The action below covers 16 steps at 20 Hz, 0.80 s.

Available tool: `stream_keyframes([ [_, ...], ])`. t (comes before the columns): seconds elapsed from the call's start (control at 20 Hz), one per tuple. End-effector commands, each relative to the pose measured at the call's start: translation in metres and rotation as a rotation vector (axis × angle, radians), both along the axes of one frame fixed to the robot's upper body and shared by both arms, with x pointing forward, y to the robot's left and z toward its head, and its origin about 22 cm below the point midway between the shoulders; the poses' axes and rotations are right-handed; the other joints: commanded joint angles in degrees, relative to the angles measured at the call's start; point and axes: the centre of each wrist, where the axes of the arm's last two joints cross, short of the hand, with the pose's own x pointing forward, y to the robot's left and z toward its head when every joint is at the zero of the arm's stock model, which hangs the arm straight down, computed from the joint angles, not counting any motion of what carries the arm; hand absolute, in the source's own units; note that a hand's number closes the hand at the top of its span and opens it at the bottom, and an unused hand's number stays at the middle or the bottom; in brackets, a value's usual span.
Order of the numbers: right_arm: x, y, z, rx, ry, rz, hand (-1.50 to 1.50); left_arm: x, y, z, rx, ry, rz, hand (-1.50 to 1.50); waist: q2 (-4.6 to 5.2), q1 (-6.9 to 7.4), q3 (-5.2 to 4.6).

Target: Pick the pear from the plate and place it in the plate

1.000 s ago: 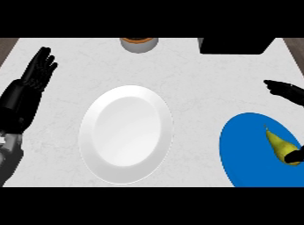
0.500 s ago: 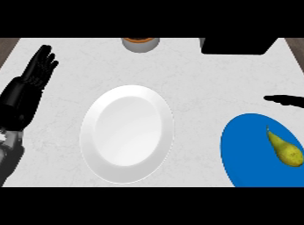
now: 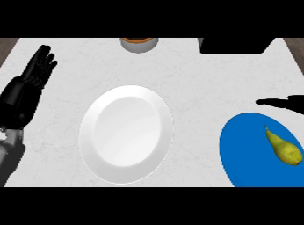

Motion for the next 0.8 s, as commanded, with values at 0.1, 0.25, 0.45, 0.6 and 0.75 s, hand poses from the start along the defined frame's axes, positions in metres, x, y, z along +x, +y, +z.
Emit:
stream_keyframes([
  [0.1,0.009,-0.008,-0.019,-0.144,0.02,0.004,-1.5,-0.004,0.006,-0.013,0.012,0.0,-0.005,0.0,0.08,0.09,0.01],
  [0.25,-0.009,-0.023,-0.037,-0.165,0.038,-0.004,-1.5,-0.008,0.004,0.002,0.001,0.012,-0.006,0.0,-0.11,-0.35,0.01],
  [0.45,-0.008,-0.029,-0.065,-0.158,0.057,-0.015,-1.5,0.002,0.001,0.009,0.002,-0.01,0.017,0.0,-0.04,-0.39,0.02],
  [0.6,-0.028,-0.026,-0.078,-0.146,0.077,-0.006,-1.5,-0.008,0.01,-0.009,0.005,0.015,0.005,0.0,-0.18,-0.65,-0.01],
  [0.75,0.002,-0.01,-0.094,-0.166,0.116,0.027,-1.5,0.005,-0.011,0.0,0.005,-0.006,0.006,0.0,0.07,-0.1,0.02],
])
